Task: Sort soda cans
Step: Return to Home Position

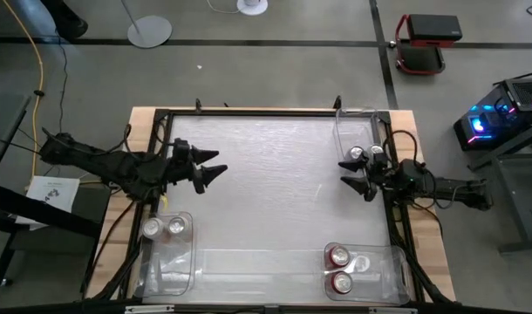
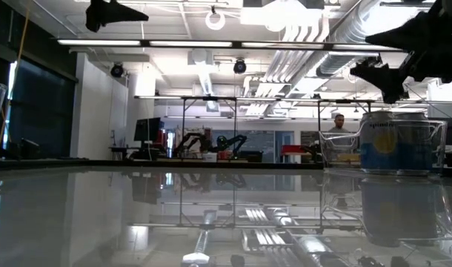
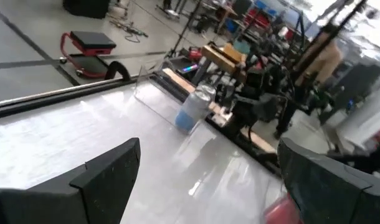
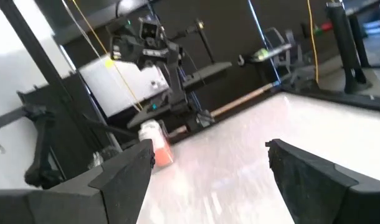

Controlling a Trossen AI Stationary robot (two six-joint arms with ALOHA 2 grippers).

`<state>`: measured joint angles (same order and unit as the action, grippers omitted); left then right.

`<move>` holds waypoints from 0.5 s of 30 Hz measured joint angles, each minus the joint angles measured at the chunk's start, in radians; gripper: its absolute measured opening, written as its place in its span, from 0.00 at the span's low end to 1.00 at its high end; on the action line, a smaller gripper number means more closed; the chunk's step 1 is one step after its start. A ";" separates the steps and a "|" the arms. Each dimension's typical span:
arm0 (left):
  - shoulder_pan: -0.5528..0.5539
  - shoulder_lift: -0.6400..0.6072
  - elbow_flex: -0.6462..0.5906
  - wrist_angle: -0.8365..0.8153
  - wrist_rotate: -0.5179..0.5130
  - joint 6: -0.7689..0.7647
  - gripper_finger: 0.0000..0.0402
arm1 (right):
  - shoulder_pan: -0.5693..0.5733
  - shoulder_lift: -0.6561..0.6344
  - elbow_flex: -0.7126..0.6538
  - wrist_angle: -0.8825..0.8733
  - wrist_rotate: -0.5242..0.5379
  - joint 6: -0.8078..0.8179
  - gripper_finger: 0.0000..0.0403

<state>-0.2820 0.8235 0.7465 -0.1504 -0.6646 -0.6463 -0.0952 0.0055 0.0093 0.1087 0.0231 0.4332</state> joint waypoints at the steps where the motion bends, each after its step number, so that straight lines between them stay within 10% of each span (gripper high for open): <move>1: 0.012 -0.007 -0.018 0.021 0.020 0.021 0.88 | 0.000 0.000 0.000 -0.017 0.000 -0.001 0.76; 15: 0.277 -0.129 -0.579 0.872 0.423 0.217 0.88 | 0.000 0.001 0.001 -0.096 -0.005 -0.005 0.76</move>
<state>-0.0047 0.6945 0.1677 0.7219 -0.2415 -0.4289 -0.0952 0.0067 0.0101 0.0124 0.0185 0.4285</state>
